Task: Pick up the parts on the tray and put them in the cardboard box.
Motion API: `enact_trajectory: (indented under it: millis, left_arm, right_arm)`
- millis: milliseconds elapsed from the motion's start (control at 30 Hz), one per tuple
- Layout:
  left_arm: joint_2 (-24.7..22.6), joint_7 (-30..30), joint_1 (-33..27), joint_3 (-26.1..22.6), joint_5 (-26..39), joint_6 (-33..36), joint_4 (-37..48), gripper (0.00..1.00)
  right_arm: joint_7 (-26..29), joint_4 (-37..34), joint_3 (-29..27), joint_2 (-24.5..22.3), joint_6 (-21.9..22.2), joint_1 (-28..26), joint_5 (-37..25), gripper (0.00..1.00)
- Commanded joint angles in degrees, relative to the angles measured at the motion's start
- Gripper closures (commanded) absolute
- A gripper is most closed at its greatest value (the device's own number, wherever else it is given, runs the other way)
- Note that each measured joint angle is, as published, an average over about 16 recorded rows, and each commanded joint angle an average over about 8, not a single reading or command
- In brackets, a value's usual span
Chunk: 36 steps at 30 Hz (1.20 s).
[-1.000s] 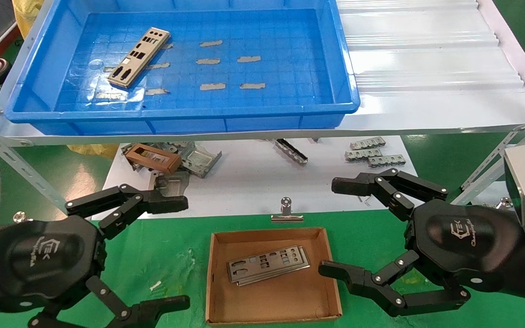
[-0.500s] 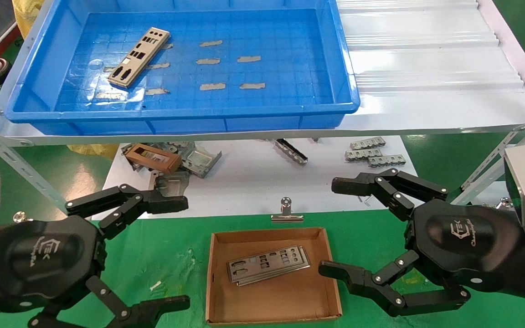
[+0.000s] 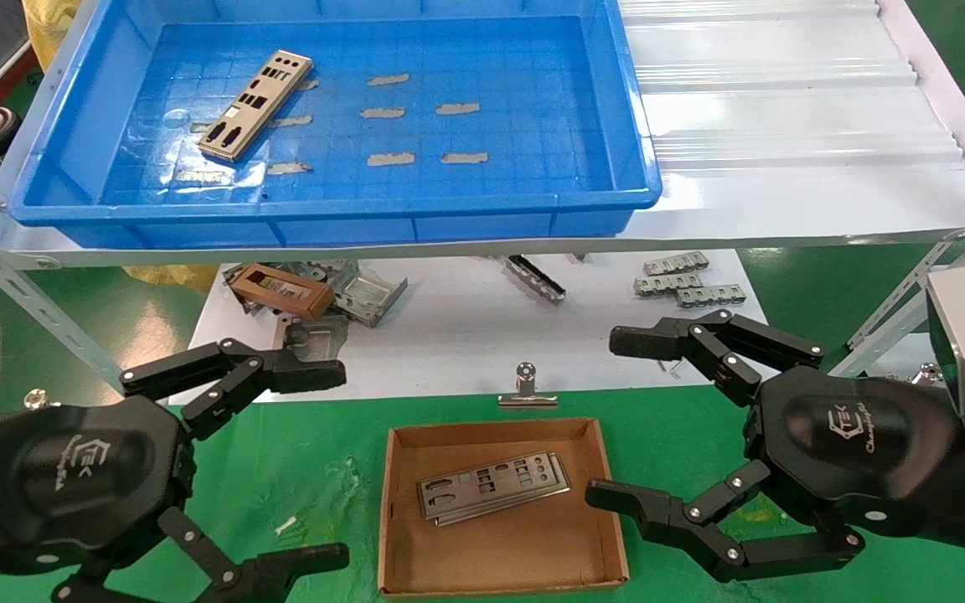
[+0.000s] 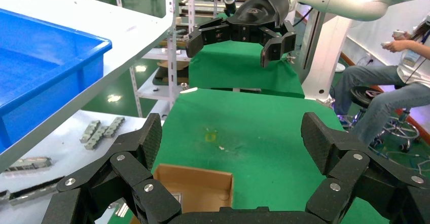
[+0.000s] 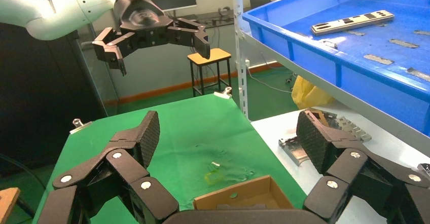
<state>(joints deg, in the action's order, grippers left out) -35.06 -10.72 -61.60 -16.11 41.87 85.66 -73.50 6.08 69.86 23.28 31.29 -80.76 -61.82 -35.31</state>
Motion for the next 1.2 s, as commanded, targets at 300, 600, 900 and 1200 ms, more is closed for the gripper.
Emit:
enact_trajectory:
  millis: [300, 600, 900, 1200]
  left_arm:
    - [0.0, 0.0, 0.0, 0.0, 0.0, 0.0, 0.0, 0.0]
    - [0.0, 0.0, 0.0, 0.0, 0.0, 0.0, 0.0, 0.0]
    - [0.0, 0.0, 0.0, 0.0, 0.0, 0.0, 0.0, 0.0]
    - [0.0, 0.0, 0.0, 0.0, 0.0, 0.0, 0.0, 0.0]
  right_arm:
    - [0.0, 0.0, 0.0, 0.0, 0.0, 0.0, 0.0, 0.0]
    - [0.0, 0.0, 0.0, 0.0, 0.0, 0.0, 0.0, 0.0]
    - [0.0, 0.0, 0.0, 0.0, 0.0, 0.0, 0.0, 1.0]
    - [0.0, 0.0, 0.0, 0.0, 0.0, 0.0, 0.0, 1.0]
